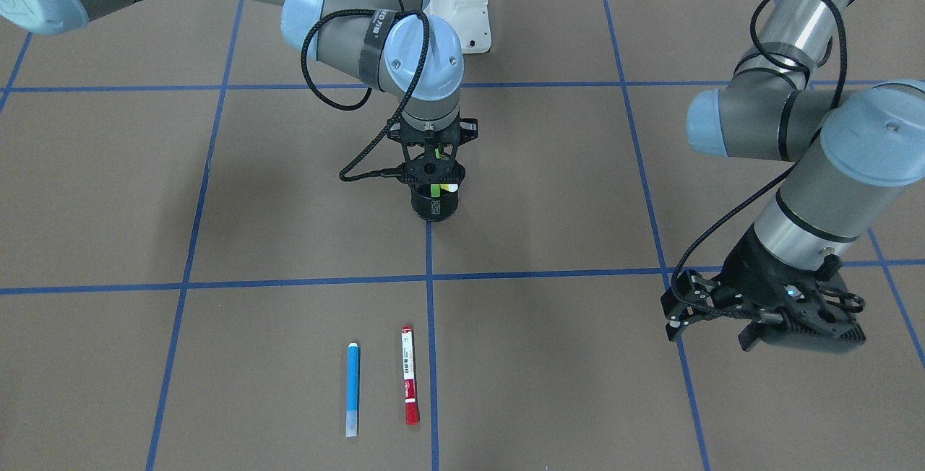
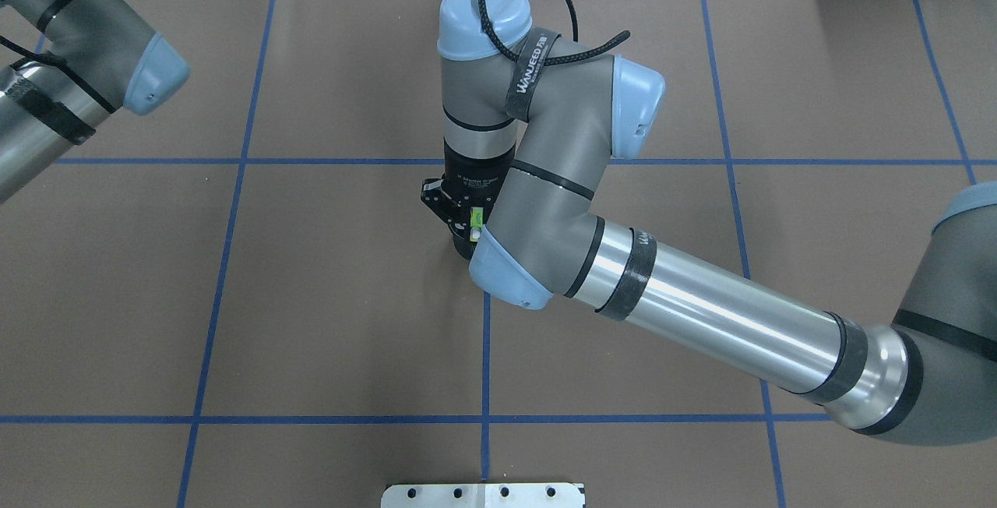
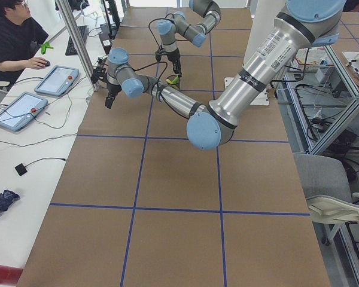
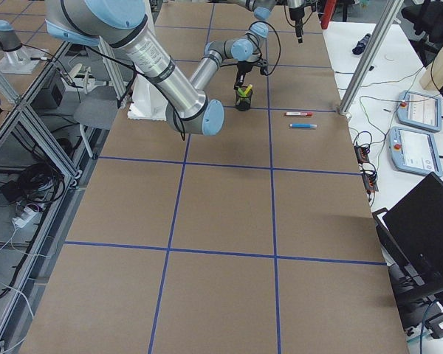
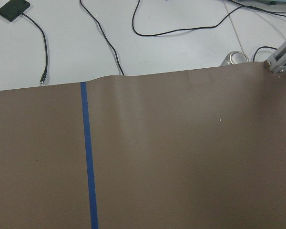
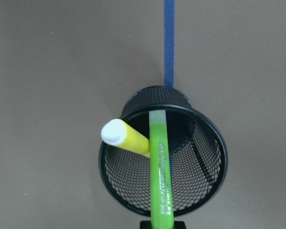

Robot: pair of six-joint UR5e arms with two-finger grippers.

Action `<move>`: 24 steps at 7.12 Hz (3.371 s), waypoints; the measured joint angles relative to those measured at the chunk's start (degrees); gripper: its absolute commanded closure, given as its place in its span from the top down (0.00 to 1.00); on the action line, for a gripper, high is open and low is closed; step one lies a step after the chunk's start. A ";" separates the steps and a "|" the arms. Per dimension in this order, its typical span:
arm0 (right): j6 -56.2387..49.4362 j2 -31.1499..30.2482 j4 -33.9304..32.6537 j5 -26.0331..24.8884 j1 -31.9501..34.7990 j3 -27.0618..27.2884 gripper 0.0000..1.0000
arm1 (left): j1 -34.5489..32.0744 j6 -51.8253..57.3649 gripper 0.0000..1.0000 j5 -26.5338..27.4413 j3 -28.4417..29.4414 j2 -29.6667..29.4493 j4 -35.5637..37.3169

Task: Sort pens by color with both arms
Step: 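Lift the green highlighter out of the cup with the right gripper, then carry the green highlighter beside the red-capped marker and lower it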

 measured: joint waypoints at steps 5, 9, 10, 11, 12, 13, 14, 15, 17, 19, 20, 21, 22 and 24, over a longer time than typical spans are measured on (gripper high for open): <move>0.14 -0.35 -12.86 0.25 4.09 17.00 0.00 | 0.14 -0.79 1.00 0.00 -0.27 -0.42 0.00; -0.22 0.49 -3.06 -11.63 6.04 13.04 0.00 | 0.27 -2.89 1.00 0.00 -0.31 -0.68 0.00; -0.26 0.54 2.15 -14.47 6.19 10.03 0.00 | 0.32 -3.10 1.00 0.00 -0.29 -0.61 0.00; -0.48 0.58 7.21 -17.84 6.23 6.95 0.00 | 0.35 -3.15 1.00 0.02 -0.25 -0.43 -0.02; -0.64 0.63 11.81 -21.24 6.17 3.69 0.00 | 0.37 -3.14 1.00 0.06 -0.19 -0.28 -0.06; -0.73 0.76 16.58 -25.11 5.83 -0.22 0.00 | 0.38 -3.11 1.00 0.10 -0.09 -0.17 -0.08; -0.81 1.18 21.17 -29.77 5.01 -4.56 0.00 | 0.38 -3.09 1.00 0.14 0.08 -0.06 -0.13; -0.90 2.33 24.85 -34.33 3.91 -9.15 0.00 | 0.38 -3.08 1.00 0.16 0.26 0.00 -0.23; -1.37 4.71 31.97 -39.55 2.36 -18.25 0.00 | 0.38 -3.08 1.00 0.18 0.48 0.04 -0.36; -1.65 5.43 40.15 -42.80 1.02 -26.34 0.00 | 0.53 -3.09 1.00 0.24 0.75 0.05 -0.53; -1.74 5.68 42.30 -43.93 0.20 -29.13 0.00 | 0.69 -3.13 1.00 0.25 0.79 0.05 -0.66; -1.84 5.82 43.16 -44.74 -0.52 -30.88 0.00 | 0.85 -3.15 1.00 0.28 0.81 0.05 -0.74; -1.92 6.04 43.50 -45.50 -1.08 -32.25 0.00 | 0.96 -3.18 1.00 0.32 0.84 0.05 -0.77; -1.97 7.00 45.86 -46.51 -1.76 -36.06 0.00 | 1.15 -3.36 1.00 0.37 0.87 0.05 -0.79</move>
